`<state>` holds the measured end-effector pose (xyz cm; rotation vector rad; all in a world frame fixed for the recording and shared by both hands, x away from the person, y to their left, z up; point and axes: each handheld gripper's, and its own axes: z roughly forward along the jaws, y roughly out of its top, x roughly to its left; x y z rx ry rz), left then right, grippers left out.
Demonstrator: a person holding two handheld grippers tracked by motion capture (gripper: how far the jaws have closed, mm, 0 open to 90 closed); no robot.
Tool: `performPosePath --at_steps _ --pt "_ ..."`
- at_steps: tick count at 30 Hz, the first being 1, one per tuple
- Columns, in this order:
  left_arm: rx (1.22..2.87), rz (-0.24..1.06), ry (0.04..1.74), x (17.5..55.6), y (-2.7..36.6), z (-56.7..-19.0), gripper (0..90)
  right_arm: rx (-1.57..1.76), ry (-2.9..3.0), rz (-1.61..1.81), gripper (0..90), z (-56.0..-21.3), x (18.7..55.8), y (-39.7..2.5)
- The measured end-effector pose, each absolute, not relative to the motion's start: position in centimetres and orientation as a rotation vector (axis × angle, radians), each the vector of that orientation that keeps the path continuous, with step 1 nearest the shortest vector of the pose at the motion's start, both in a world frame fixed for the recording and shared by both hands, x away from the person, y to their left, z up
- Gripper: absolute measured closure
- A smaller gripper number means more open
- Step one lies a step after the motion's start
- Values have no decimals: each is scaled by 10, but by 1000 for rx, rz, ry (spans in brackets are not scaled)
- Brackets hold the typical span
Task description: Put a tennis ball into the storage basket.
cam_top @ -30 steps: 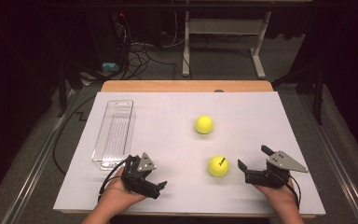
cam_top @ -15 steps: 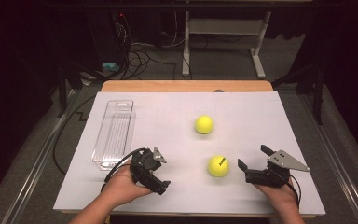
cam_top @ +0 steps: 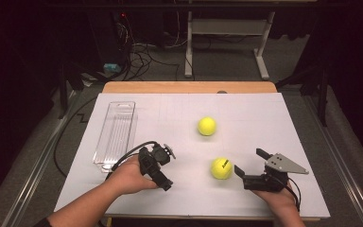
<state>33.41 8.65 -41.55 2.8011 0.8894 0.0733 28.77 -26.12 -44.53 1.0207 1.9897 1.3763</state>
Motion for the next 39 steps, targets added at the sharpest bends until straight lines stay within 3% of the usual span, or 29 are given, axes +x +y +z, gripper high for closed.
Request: performPosePath --at_steps 20,34,39 --pt "2853 -22 870 339 79 -406 6 994 2253 1233 1 -463 300 -211" --pt "2830 -24 880 346 82 -388 6 998 2340 1171 245 -471 304 -205" --pt "2833 -24 869 346 80 -384 6 997 2342 1173 266 -470 304 -205"
